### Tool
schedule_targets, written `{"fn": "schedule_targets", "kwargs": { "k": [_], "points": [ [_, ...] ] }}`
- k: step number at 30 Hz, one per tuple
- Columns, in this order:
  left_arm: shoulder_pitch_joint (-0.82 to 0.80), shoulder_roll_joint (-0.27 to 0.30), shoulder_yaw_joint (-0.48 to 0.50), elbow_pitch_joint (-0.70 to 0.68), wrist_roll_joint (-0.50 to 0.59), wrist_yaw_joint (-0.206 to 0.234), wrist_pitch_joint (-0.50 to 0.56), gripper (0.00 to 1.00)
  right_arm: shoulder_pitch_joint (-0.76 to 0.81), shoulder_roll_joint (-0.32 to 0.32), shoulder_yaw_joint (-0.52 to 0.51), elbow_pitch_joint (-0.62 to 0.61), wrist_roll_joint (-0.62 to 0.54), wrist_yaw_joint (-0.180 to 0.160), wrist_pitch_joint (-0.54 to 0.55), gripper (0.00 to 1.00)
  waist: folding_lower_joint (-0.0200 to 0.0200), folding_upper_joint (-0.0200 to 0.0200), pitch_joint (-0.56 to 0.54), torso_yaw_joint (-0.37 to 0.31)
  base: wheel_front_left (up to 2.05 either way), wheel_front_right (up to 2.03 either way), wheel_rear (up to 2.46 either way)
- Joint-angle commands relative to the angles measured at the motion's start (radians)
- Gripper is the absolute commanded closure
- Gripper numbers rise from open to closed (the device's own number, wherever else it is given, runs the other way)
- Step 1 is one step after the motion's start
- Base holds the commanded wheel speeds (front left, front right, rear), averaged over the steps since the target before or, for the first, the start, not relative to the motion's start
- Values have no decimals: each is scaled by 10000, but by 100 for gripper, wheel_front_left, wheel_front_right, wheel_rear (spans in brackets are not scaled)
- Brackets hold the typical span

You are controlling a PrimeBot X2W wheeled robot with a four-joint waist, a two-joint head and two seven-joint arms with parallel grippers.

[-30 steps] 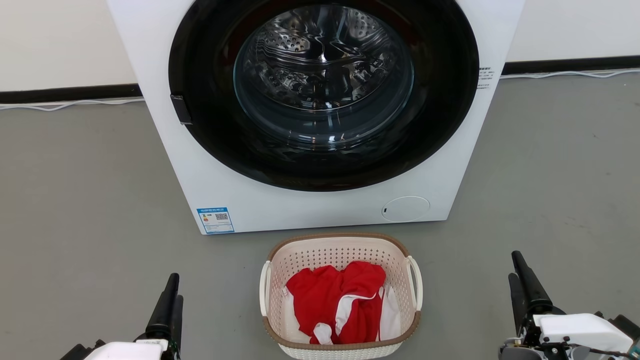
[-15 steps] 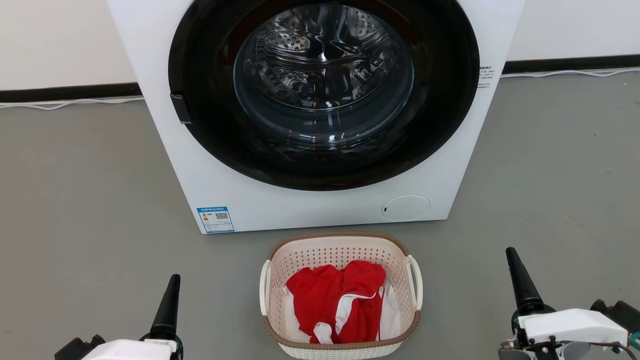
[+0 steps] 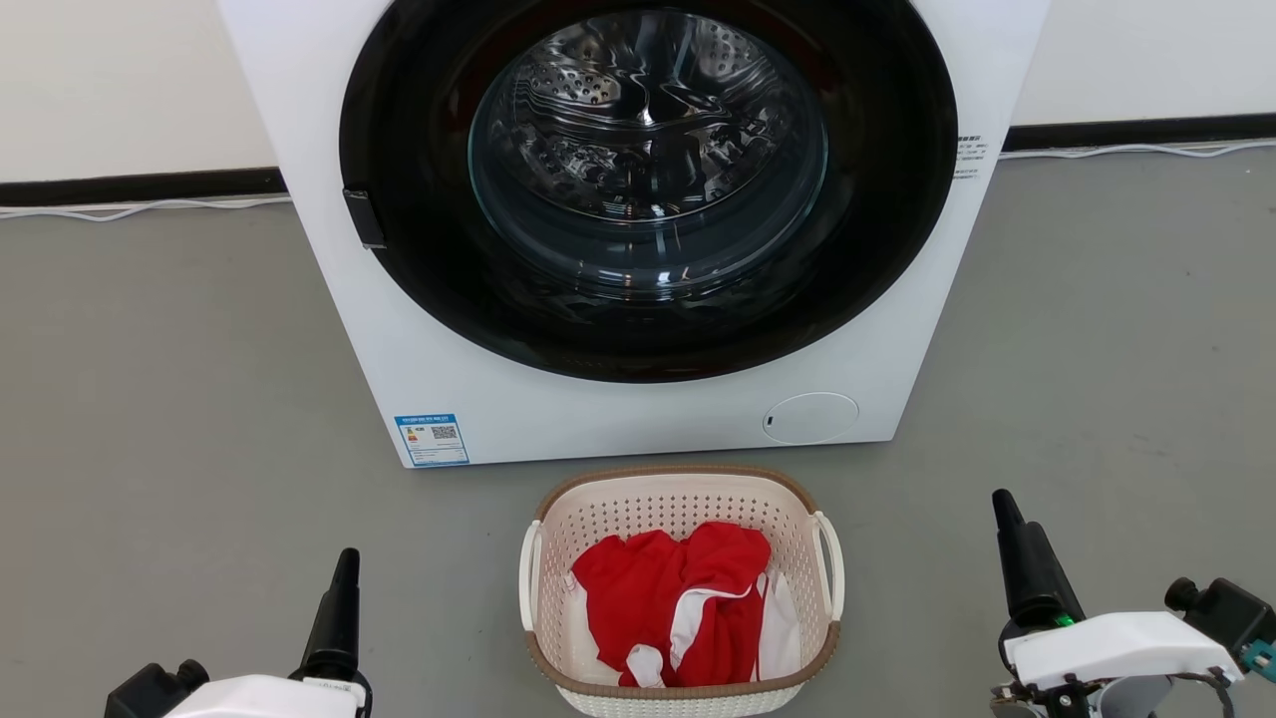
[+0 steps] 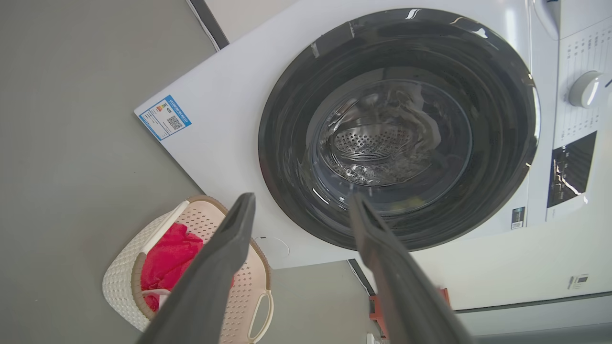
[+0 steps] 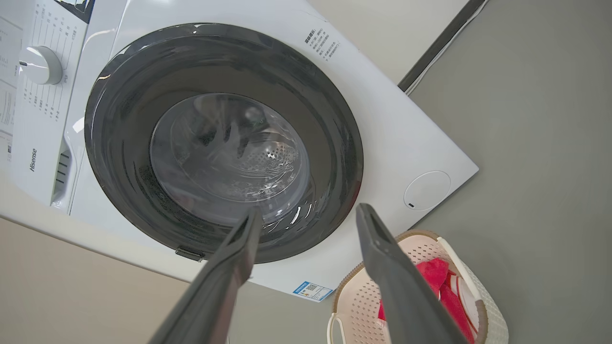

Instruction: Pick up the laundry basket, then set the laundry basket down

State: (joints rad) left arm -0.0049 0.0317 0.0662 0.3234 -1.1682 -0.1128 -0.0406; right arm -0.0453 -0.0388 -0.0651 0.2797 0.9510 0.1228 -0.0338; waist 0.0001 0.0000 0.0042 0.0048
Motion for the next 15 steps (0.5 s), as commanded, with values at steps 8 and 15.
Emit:
{"fn": "schedule_targets", "kwargs": {
  "k": [8,15],
  "points": [
    [-212,104,185,-161,1083,72,-319,0,-403,-87,132,-129,-1742,39,-386,0,-1,0,-10,-3,0,0,0],
    [-179,112,195,-143,1986,104,-525,0,-453,-89,114,-39,-2932,43,-591,0,-1,0,-4,-5,0,0,0]
  ]
}}
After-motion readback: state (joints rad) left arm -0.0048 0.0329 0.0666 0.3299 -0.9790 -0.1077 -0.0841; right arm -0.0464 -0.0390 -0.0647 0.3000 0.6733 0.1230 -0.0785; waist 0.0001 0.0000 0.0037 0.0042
